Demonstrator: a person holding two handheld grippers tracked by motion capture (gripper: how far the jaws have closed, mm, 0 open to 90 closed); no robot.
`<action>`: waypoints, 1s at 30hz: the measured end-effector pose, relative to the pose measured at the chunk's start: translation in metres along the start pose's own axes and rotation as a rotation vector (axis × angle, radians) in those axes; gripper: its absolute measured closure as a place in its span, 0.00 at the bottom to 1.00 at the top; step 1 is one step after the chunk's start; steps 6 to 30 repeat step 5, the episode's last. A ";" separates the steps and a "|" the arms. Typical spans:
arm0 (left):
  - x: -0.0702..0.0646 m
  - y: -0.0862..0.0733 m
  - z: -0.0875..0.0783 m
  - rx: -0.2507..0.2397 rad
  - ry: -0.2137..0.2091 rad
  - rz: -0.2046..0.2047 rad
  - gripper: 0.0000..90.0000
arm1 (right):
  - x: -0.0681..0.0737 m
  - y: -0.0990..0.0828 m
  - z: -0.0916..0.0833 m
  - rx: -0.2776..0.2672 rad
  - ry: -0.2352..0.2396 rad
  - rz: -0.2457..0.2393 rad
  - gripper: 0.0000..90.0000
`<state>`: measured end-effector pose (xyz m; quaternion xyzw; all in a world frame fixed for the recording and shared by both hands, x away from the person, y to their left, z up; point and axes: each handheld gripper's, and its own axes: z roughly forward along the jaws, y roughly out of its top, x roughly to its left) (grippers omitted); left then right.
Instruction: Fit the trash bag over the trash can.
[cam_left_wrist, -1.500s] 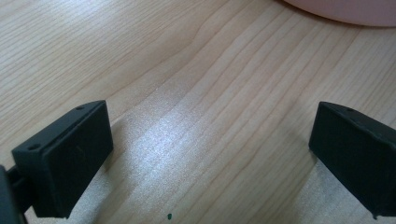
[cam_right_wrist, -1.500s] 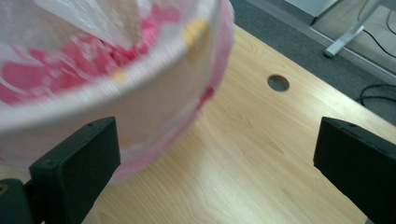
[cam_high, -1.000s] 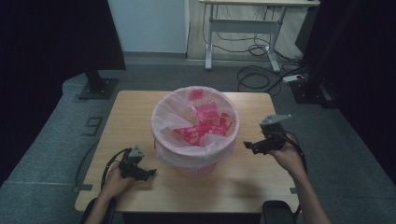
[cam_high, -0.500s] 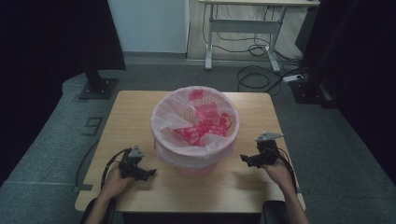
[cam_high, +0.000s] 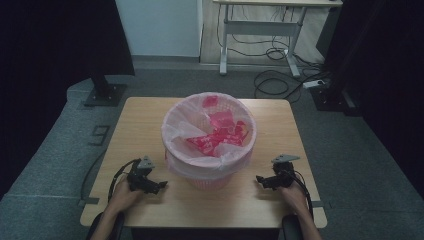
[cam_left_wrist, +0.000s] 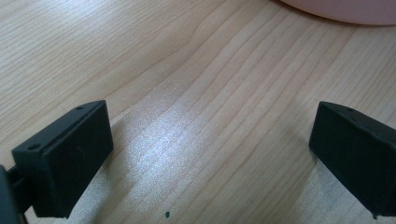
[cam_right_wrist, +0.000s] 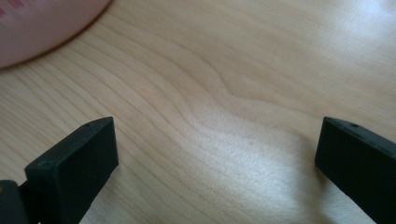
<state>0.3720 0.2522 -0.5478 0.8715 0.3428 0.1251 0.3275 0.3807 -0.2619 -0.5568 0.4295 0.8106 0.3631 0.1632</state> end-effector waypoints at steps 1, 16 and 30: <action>0.000 0.000 0.000 0.000 0.000 0.000 0.00 | 0.004 0.000 0.001 0.014 -0.026 -0.027 0.00; 0.000 0.000 0.000 0.000 0.000 0.000 0.00 | 0.005 -0.001 0.001 0.014 -0.030 -0.028 0.00; 0.000 0.000 0.000 0.000 0.000 0.000 0.00 | 0.005 -0.001 0.001 0.014 -0.030 -0.028 0.00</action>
